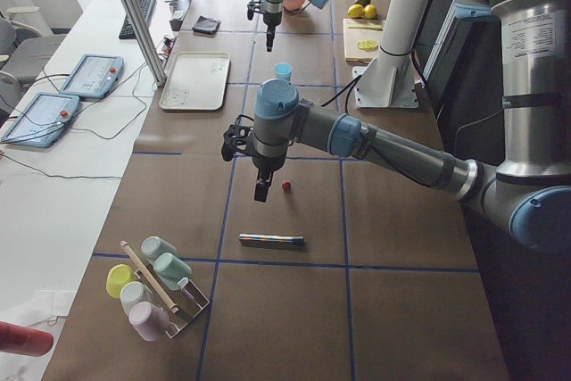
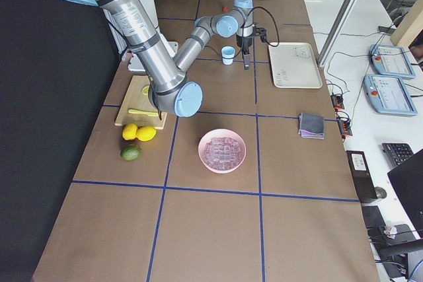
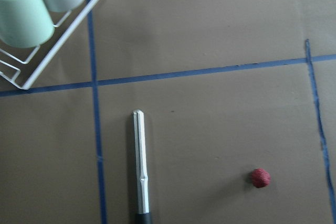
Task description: Mash ice and strawberries in cup
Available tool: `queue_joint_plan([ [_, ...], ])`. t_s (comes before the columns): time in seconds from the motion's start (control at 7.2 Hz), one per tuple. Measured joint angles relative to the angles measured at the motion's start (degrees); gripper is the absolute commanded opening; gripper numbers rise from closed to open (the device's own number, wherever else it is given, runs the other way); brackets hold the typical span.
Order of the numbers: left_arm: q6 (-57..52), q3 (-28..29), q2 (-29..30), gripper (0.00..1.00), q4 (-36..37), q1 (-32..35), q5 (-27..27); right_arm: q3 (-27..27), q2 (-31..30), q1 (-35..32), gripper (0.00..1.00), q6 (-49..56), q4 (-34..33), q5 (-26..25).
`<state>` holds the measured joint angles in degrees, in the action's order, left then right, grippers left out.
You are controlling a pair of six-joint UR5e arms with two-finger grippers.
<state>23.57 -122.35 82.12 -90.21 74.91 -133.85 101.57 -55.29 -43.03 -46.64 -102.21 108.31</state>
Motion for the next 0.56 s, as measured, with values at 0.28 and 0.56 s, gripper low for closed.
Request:
queue_joint_plan([
  [0.28,14.24,-0.63,0.03,1.00,-6.84,-8.99,5.05,3.19,-8.04,-6.58,1.00,12.39,0.91,3.54],
  [0.56,21.49,0.93,0.09,1.00,-11.61,-15.28,10.44,4.86,-16.03,-12.69,1.00,16.81,6.77,8.77],
])
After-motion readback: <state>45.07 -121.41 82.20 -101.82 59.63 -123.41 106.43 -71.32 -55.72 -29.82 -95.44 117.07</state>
